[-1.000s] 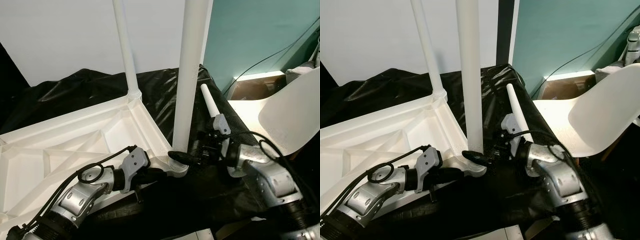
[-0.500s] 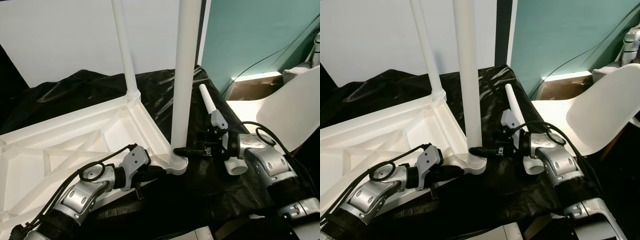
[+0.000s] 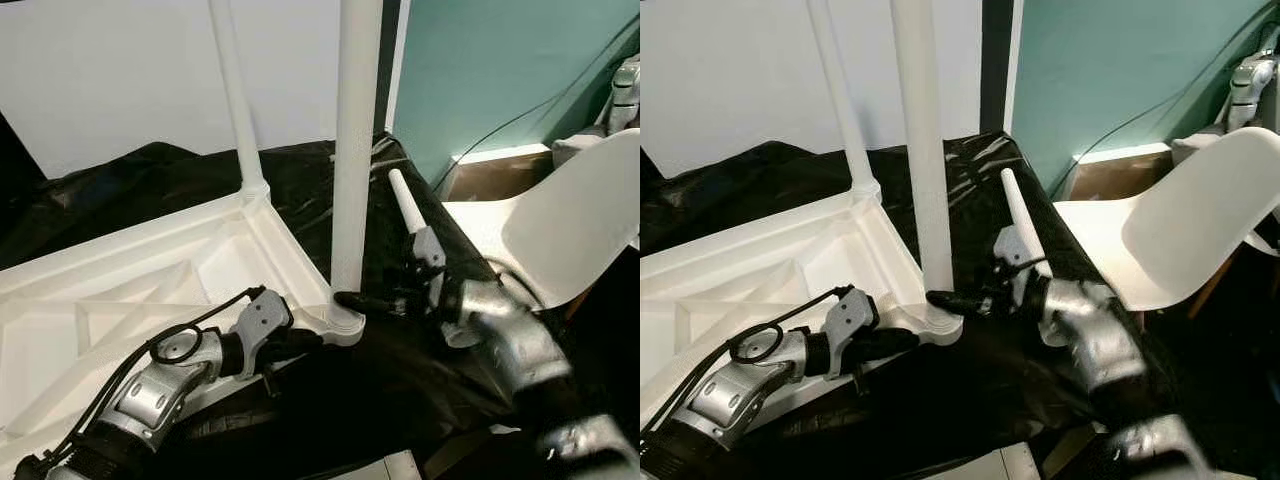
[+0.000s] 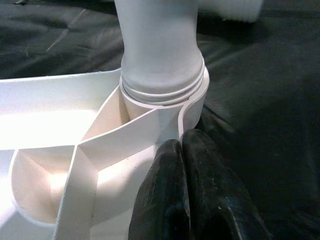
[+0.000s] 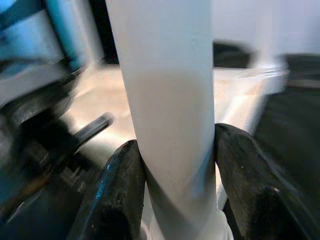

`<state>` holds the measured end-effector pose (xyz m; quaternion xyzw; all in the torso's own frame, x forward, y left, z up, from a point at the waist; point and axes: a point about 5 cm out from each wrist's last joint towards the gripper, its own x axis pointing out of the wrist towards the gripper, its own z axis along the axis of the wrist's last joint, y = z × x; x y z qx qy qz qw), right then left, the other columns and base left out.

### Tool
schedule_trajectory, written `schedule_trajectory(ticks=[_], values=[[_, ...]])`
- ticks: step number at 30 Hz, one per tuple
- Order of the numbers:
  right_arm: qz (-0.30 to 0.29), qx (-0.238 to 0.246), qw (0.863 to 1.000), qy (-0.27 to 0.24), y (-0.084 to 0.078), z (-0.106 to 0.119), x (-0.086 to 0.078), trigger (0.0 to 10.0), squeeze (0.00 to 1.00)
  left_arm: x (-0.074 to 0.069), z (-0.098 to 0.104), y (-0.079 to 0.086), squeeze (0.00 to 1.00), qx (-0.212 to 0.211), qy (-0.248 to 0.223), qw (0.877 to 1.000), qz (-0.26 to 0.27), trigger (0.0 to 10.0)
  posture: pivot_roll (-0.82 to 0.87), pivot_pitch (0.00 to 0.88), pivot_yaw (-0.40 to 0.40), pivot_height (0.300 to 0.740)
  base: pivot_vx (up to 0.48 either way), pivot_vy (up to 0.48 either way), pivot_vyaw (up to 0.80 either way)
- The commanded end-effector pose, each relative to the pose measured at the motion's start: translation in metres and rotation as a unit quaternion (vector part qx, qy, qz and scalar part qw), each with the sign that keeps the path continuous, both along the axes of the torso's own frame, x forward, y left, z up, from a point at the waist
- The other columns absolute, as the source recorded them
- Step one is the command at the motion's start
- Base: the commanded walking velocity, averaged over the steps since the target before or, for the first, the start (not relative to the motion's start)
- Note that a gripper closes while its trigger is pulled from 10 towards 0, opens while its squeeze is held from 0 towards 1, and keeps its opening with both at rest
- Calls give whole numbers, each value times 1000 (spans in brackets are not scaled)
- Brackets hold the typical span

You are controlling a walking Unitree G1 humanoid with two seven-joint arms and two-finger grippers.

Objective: Building children table

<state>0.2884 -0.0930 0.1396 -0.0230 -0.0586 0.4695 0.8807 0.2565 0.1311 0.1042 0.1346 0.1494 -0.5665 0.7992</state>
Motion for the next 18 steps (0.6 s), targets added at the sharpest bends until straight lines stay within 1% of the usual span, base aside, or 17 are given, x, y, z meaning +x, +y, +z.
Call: schedule_trajectory(ticks=[1,3,4,7,9,12,13,14,15,16,17,18], values=[[-148,24,989,-6,-15,2,13,0,0,-17,-19,-9,0,12,52,997,-48,10000,41,0,1,740,0,0,0],[-196,47,979,-22,-19,4,14,0,0,-17,-19,-8,0,13,52,997,-49,10000,40,0,5,740,0,0,0],[-196,47,979,-22,-19,4,14,0,0,-17,-19,-8,0,13,52,997,-49,10000,40,0,5,740,0,0,0],[-243,68,967,-44,-20,6,8,0,0,-16,-18,-8,0,15,50,997,-50,10000,39,0,8,740,0,0,0],[-245,66,966,-47,-17,6,6,0,0,-15,-18,-8,0,16,50,997,-51,10000,40,0,11,740,0,0,0],[-246,61,967,-41,-16,5,7,0,0,-15,-18,-7,0,16,50,997,-51,10000,38,0,13,740,0,0,0],[-233,62,970,-38,-14,5,7,6980,1000,-15,-18,-7,0,17,50,997,-51,10000,38,0,12,740,0,0,0],[-233,62,970,-38,-14,5,7,6980,1000,-15,-18,-7,0,17,50,997,-51,10000,38,0,12,740,0,0,0],[-220,62,973,-33,-11,5,7,10000,1000,-15,-19,-7,0,17,50,997,-51,10000,38,0,13,740,0,0,0],[-205,57,977,-27,-8,4,6,10000,1000,-15,-19,-7,0,17,51,997,-51,10000,38,0,14,740,0,0,0],[-170,44,984,-13,-3,2,6,10000,1000,-15,-19,-7,0,17,51,997,-50,10000,37,0,13,740,0,0,0],[-149,35,988,-5,0,0,6,10000,1000,-15,-19,-7,0,17,51,997,-50,10000,37,0,13,740,0,0,0]])
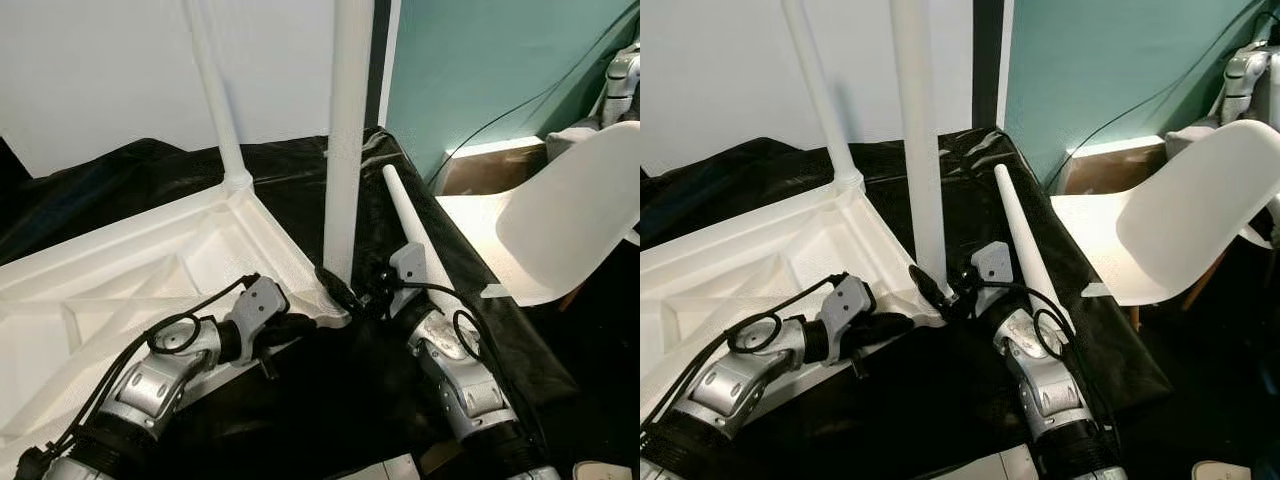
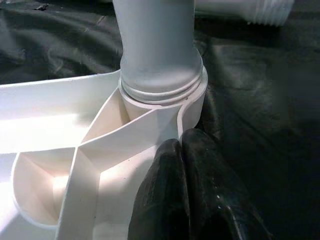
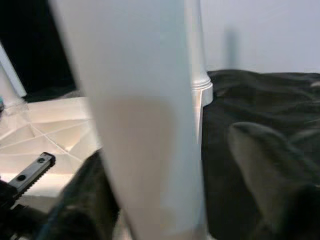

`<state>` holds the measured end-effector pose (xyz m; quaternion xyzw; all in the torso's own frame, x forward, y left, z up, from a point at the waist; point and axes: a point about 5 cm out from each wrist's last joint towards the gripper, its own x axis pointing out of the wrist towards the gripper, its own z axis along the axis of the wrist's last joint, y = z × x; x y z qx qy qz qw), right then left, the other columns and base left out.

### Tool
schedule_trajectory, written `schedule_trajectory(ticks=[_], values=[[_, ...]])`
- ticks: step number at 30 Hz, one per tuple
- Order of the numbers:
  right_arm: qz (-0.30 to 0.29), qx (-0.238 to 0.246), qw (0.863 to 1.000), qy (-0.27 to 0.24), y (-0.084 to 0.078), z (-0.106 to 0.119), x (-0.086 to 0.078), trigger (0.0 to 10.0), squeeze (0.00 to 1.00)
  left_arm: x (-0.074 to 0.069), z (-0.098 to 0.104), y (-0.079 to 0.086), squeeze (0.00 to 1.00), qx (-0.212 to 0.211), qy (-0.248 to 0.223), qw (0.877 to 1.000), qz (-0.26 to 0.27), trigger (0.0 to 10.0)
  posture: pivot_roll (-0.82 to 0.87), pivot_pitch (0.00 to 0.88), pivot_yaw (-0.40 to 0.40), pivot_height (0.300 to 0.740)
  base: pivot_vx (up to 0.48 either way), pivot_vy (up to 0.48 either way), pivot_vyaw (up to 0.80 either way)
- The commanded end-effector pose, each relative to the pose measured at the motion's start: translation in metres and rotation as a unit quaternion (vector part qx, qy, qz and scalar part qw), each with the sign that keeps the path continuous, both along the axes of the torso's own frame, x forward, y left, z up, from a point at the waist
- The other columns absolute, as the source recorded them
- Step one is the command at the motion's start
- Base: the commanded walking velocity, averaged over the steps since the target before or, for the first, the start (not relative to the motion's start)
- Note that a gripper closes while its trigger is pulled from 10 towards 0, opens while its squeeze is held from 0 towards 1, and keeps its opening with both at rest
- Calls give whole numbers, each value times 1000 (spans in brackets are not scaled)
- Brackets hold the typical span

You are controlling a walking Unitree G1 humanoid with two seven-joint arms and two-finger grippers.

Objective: Building children table

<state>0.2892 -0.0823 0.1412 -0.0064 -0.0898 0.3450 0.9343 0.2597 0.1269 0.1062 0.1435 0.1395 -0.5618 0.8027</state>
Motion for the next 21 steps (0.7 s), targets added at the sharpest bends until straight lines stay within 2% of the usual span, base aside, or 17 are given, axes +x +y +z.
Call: schedule_trajectory(ticks=[1,2,4,5,6,7,9,15,16,21], values=[[18,-15,999,24,-10,-3,5,10000,0,-19,-22,-3,0,16,65,996,-53,10000,36,0,13,740,0,0,0],[18,-15,999,24,-10,-3,5,10000,0,-19,-22,-3,0,16,65,996,-53,10000,36,0,13,740,0,0,0],[79,-42,995,34,-13,-5,5,10000,0,-18,-22,-3,0,16,65,996,-53,10000,33,0,15,740,0,0,0],[79,-42,995,34,-13,-5,5,10000,0,-18,-22,-3,0,16,65,996,-53,10000,33,0,15,740,0,0,0],[129,-70,988,40,-17,-7,4,10000,0,-18,-22,-3,0,17,65,996,-53,10000,30,0,14,740,0,0,0],[129,-70,988,40,-17,-7,4,10000,0,-18,-22,-3,0,17,65,996,-53,10000,30,0,14,740,0,0,0],[189,-115,975,38,-27,-8,4,10000,0,-17,-22,-4,0,17,64,996,-54,10000,27,0,16,740,0,0,0],[217,-160,963,25,-39,-6,14,10000,0,-16,-22,-5,0,16,62,996,-55,10000,29,0,12,740,0,0,0],[224,-180,958,9,-37,-2,26,10000,0,-15,-21,-6,0,14,61,997,-55,10000,37,0,8,740,0,0,0],[256,-186,949,4,-26,0,29,10000,0,-17,-22,-6,0,11,61,997,-52,10000,48,0,0,740,0,0,0]])
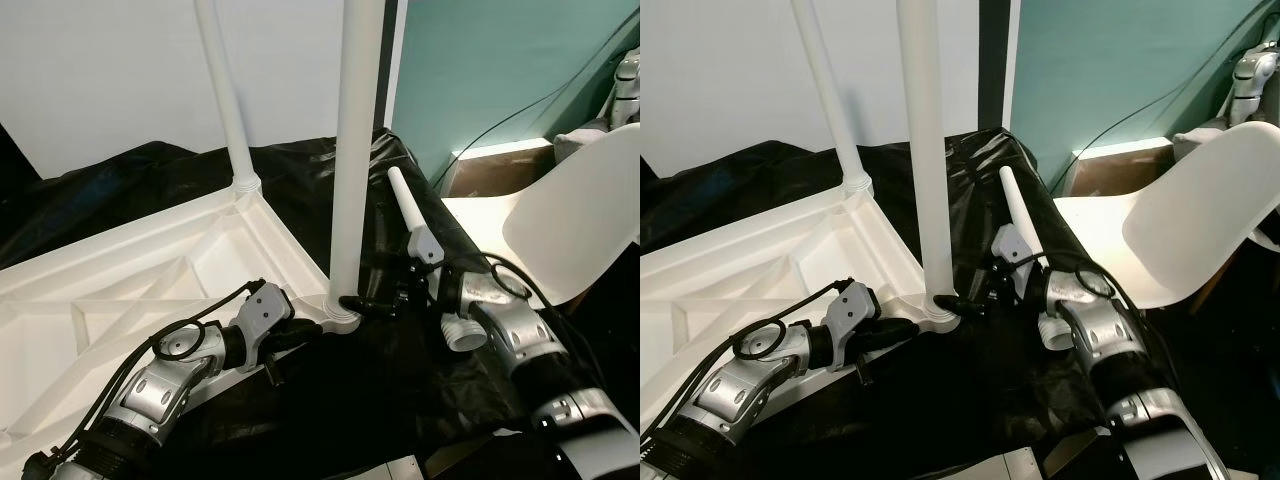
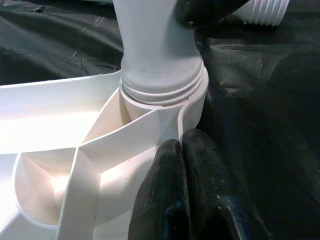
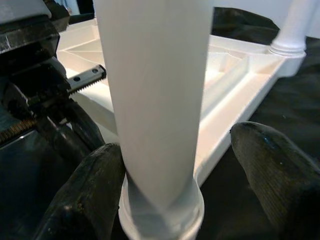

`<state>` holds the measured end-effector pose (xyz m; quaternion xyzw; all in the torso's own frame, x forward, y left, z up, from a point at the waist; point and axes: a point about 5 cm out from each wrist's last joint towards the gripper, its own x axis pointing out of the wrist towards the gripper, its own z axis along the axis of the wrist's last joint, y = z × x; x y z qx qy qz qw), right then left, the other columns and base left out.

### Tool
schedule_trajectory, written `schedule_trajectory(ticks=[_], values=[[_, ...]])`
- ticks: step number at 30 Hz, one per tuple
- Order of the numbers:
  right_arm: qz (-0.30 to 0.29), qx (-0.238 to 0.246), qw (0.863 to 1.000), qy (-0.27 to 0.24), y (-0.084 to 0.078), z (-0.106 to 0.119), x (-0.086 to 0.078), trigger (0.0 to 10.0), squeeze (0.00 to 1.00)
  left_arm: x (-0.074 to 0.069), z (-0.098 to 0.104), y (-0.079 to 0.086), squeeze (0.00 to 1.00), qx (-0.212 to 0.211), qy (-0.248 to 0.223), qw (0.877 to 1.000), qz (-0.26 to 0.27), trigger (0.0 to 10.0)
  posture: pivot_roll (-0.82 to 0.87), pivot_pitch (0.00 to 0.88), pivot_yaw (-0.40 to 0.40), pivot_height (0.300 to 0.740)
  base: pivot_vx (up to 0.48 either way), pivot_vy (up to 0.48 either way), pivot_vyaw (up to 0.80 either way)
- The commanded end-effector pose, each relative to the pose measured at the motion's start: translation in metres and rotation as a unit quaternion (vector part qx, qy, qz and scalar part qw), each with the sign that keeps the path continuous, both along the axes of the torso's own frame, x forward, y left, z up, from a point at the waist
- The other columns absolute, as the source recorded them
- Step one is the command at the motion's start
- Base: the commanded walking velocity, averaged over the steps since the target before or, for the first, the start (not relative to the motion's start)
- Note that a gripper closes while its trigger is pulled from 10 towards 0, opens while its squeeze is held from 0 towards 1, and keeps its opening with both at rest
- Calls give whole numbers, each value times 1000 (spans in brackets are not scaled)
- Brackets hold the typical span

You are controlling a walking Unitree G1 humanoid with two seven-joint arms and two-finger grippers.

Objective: Building children table

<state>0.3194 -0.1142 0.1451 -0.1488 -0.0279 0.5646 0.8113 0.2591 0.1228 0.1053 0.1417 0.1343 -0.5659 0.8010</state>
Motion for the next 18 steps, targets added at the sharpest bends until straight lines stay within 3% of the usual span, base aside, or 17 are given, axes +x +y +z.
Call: schedule_trajectory(ticks=[1,3,4,5,7,14,16,18], values=[[21,-13,1000,5,6,-4,-1,10000,0,-16,-21,-2,0,16,63,997,-47,10000,48,0,0,740,0,0,0],[31,-14,999,9,9,-5,-1,10000,0,-17,-21,-2,0,16,63,997,-46,10000,48,0,0,740,0,0,0],[39,-16,999,14,10,-6,-2,8118,0,-17,-21,-2,0,15,63,997,-44,10000,58,0,-5,740,0,0,0],[39,-16,999,14,10,-6,-2,8118,0,-17,-21,-2,0,15,63,997,-44,10000,58,0,-5,740,0,0,0],[55,-18,998,25,11,-8,-2,0,0,-18,-21,-1,0,15,63,997,-42,10000,62,0,-5,740,0,0,0],[47,-16,998,42,2,-8,2,0,0,-19,-21,0,0,14,63,997,-41,10000,58,0,-1,740,0,0,0],[15,11,999,49,-3,-8,1,0,0,-19,-21,-1,0,14,63,997,-42,10000,56,0,-2,740,0,0,0],[-91,61,994,3,-1,-6,5,0,0,-19,-21,-1,0,14,63,997,-42,10000,50,0,-2,740,0,0,0]])
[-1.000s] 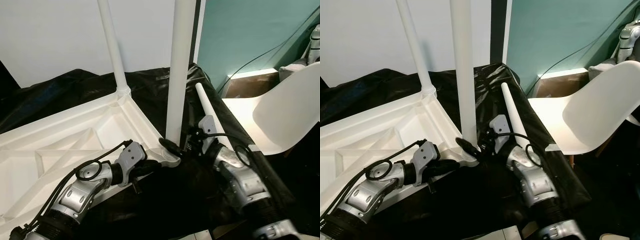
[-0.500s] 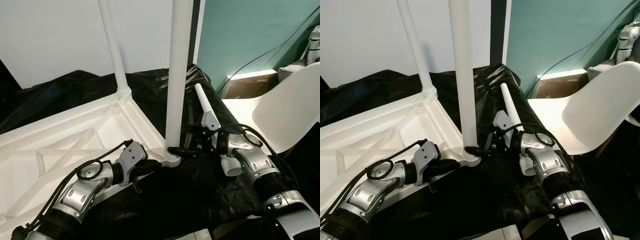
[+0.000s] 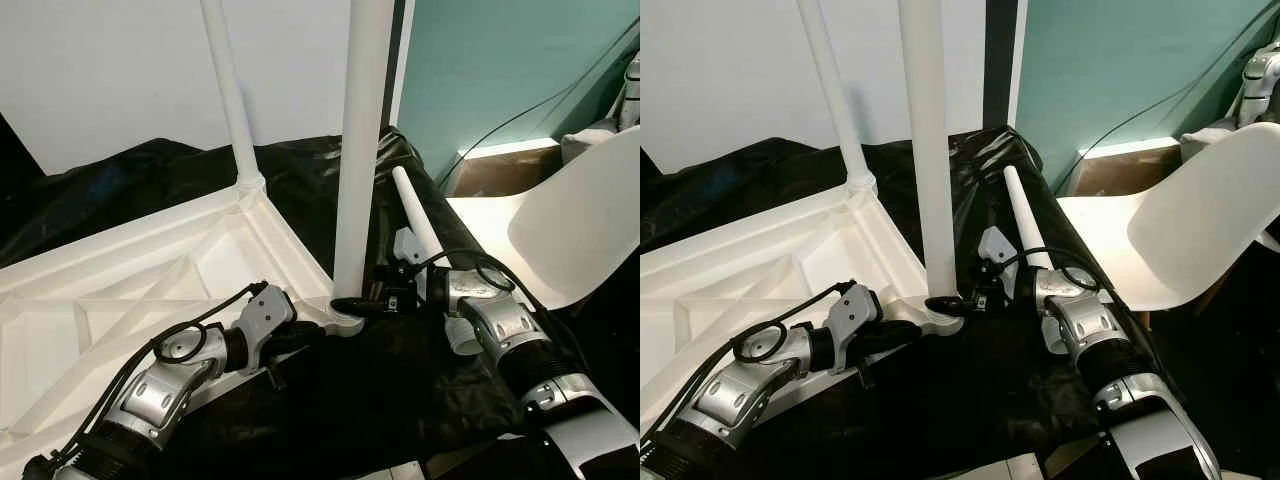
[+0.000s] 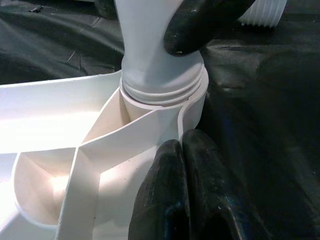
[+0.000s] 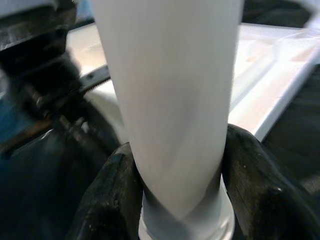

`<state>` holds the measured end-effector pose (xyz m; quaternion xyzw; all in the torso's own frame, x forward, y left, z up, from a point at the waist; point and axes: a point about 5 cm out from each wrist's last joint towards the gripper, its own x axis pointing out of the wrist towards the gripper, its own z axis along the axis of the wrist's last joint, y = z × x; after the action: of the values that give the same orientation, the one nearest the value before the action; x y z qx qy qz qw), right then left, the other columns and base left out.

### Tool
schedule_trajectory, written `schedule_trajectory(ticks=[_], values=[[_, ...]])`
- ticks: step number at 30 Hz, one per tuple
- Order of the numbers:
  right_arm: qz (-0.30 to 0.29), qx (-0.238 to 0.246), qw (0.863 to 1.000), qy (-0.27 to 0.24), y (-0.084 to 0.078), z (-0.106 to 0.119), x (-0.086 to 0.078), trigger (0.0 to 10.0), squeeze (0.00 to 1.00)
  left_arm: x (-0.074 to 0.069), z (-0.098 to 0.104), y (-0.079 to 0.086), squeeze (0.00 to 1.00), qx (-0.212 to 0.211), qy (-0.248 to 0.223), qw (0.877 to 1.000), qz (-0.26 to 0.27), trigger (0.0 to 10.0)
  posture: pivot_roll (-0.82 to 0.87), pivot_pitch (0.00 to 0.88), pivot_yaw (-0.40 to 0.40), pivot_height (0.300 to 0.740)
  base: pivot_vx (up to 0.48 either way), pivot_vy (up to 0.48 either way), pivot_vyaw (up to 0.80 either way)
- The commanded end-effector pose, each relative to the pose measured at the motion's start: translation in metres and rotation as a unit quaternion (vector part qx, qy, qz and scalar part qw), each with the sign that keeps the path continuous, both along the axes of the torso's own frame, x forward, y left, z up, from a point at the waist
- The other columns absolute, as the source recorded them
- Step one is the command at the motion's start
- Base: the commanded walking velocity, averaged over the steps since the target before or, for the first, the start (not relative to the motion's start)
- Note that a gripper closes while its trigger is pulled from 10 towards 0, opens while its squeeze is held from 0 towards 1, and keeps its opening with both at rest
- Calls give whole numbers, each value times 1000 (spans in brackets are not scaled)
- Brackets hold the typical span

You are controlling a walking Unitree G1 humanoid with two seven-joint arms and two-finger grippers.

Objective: Building children table

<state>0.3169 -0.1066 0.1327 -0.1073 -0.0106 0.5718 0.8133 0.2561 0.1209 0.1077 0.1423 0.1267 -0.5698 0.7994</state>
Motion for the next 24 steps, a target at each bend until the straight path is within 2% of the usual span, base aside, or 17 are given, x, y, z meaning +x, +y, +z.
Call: schedule_trajectory(ticks=[1,2,4,6,7,9,15,18,19,20,21,22,24], values=[[-138,55,988,-46,-5,5,5,0,0,-15,-23,1,0,19,68,997,-37,10000,49,0,-1,740,0,0,0],[-161,68,983,-52,-3,3,3,0,0,-15,-23,1,0,20,68,997,-37,10000,48,0,-1,740,0,0,0],[-161,68,983,-52,-3,3,3,0,0,-15,-23,1,0,20,68,997,-37,10000,48,0,-1,740,0,0,0],[-180,95,977,-62,8,-4,-14,0,0,-15,-22,1,0,21,67,997,-38,10000,49,0,2,740,0,0,0],[-180,95,977,-62,8,-4,-14,0,0,-15,-22,1,0,21,67,997,-38,10000,49,0,2,740,0,0,0],[-197,115,972,-59,20,-10,-27,0,0,-14,-21,1,0,21,66,997,-39,10000,46,0,5,740,0,0,0],[-249,140,955,-79,17,-8,-25,0,0,-14,-21,1,0,21,65,997,-38,10000,56,0,0,740,0,0,0],[-253,141,954,-72,17,-9,-25,196,0,-15,-21,2,0,21,66,997,-36,10000,60,0,-3,740,0,0,0],[-253,141,955,-69,17,-9,-25,10000,63,-16,-22,2,0,21,67,997,-36,10000,62,0,-5,740,0,0,0],[-253,141,955,-69,17,-9,-25,10000,63,-16,-22,2,0,21,67,997,-36,10000,62,0,-5,740,0,0,0],[-253,141,955,-67,17,-9,-25,10000,1000,-17,-23,2,0,21,68,997,-35,10000,62,0,-5,740,0,0,0],[-253,141,955,-67,17,-9,-25,10000,1000,-17,-23,2,0,21,68,997,-35,10000,62,0,-5,740,0,0,0],[-218,133,965,-53,19,-10,-26,10000,1000,-17,-24,3,0,20,69,997,-34,10000,60,0,-7,740,0,0,0]])
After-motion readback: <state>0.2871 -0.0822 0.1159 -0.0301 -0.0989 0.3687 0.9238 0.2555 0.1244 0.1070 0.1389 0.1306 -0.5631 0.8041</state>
